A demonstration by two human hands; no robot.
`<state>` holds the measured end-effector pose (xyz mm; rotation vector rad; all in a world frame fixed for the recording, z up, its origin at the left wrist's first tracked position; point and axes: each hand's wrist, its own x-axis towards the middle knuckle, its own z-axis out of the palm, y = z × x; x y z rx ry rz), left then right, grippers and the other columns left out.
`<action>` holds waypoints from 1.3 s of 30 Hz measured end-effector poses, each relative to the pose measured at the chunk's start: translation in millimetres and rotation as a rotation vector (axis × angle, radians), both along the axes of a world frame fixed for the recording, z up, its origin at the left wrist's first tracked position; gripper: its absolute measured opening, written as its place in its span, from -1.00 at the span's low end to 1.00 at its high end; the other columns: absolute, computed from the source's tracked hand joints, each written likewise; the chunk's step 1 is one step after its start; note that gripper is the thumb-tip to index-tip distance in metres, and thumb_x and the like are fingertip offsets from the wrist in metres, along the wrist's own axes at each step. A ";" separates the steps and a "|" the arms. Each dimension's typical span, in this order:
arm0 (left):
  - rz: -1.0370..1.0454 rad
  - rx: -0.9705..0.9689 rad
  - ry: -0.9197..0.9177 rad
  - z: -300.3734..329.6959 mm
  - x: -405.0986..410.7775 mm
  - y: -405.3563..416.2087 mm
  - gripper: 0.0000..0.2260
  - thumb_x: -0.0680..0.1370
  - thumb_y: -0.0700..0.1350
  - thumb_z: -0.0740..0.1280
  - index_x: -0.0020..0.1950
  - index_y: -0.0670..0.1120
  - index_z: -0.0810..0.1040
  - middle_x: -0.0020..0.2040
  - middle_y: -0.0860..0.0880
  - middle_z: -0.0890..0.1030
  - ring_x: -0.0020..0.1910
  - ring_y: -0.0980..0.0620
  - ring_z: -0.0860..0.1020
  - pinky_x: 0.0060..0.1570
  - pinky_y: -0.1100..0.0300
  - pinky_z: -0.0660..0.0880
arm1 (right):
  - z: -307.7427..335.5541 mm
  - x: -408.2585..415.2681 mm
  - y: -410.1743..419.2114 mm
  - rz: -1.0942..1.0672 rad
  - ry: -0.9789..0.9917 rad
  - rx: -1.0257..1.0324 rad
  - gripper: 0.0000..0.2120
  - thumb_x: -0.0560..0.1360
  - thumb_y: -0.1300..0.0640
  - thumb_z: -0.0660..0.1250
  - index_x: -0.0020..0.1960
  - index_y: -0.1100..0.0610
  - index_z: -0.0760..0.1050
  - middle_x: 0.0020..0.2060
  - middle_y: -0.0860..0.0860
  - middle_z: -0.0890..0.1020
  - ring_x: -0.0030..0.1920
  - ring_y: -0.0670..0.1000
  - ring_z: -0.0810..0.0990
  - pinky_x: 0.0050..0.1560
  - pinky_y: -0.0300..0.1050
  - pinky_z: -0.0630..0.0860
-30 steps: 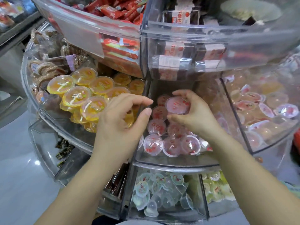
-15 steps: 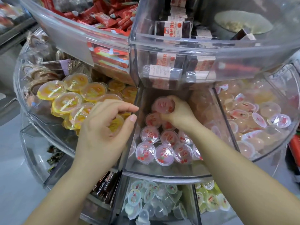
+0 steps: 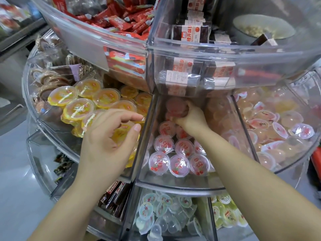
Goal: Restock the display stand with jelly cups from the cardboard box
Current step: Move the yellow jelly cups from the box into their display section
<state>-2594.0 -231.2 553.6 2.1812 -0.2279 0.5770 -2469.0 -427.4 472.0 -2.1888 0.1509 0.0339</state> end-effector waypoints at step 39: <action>0.578 -0.453 0.585 -285.6 -216.7 362.5 -0.72 0.51 -0.28 0.30 -0.03 0.13 0.53 -0.14 0.09 0.59 -0.19 0.28 0.52 -0.10 0.51 0.39 | -209.6 -259.7 382.5 0.534 0.608 0.142 -0.83 0.45 0.16 0.38 -0.04 -0.01 0.43 -0.28 -0.10 0.52 -0.27 -0.14 0.49 -0.27 -0.39 0.41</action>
